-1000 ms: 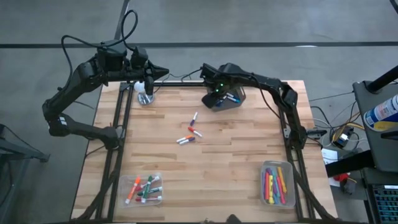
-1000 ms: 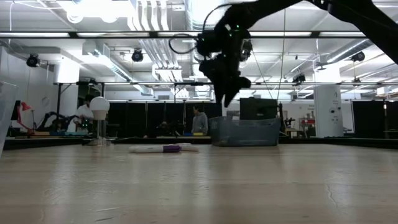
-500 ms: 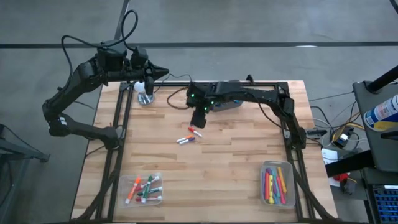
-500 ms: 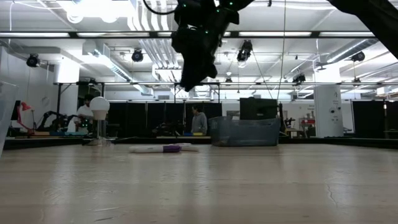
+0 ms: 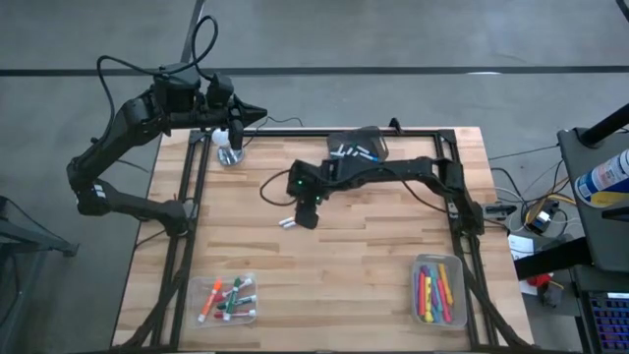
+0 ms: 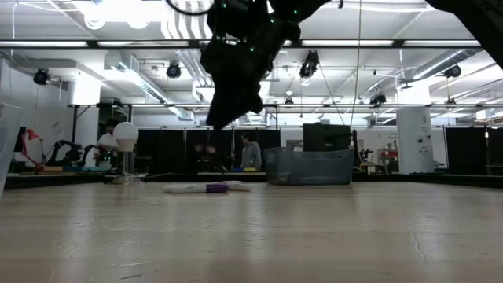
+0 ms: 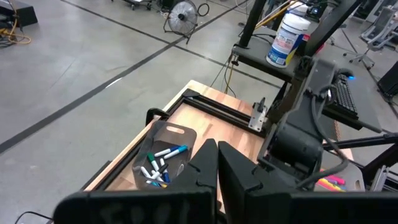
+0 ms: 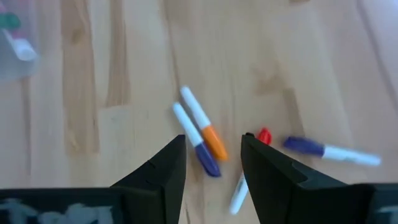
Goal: Pick & Place Markers
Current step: Put the small red highlighter pen into the black bin
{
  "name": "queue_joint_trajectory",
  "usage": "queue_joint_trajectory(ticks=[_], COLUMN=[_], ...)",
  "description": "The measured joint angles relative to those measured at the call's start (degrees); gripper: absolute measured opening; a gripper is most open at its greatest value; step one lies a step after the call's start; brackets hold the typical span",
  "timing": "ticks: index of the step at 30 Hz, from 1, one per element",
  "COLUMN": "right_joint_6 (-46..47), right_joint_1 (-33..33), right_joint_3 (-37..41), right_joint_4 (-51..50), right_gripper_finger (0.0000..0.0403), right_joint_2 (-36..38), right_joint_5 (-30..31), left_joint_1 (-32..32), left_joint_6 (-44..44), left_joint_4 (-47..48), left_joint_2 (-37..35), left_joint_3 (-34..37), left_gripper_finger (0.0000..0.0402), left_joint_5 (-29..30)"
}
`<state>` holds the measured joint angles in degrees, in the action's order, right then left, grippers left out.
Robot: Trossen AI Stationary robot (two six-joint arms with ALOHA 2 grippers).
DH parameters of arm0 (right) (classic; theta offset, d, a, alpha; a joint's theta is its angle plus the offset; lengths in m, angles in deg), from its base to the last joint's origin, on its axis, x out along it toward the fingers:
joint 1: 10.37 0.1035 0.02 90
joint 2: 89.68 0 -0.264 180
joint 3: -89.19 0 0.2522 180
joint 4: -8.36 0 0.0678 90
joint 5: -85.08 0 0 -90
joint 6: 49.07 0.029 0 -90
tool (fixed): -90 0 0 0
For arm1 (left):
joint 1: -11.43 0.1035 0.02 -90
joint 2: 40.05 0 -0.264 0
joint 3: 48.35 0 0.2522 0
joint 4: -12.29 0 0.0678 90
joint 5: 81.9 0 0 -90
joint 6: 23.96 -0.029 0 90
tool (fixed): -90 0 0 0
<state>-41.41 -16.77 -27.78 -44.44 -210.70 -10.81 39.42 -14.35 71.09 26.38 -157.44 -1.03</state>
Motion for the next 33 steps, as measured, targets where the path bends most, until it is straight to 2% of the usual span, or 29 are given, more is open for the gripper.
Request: queue_joint_trajectory(ticks=[7,22,29,33], right_joint_6=[5.3,5.5,6.3,10.3], right_joint_1=[0.0,0.0,-0.3,-0.7], right_joint_3=[7.3,19.1,21.5,22.9], right_joint_4=[2.6,16.6,19.1,18.9], right_gripper_finger=[0.0135,0.0128,0.0109,0.0091], right_joint_2=[-0.1,-0.1,0.0,0.0], right_joint_5=[2.9,2.8,2.6,2.5], left_joint_1=[0.0,0.0,0.0,0.0], left_joint_6=[0.1,0.1,0.1,0.1], left_joint_4=[0.0,0.0,0.0,0.0], left_joint_2=[0.0,0.0,0.0,0.0], left_joint_3=[0.0,0.0,0.0,0.0], left_gripper_finger=[0.0007,0.0007,0.0007,0.0007], left_joint_5=[0.0,0.0,0.0,0.0])
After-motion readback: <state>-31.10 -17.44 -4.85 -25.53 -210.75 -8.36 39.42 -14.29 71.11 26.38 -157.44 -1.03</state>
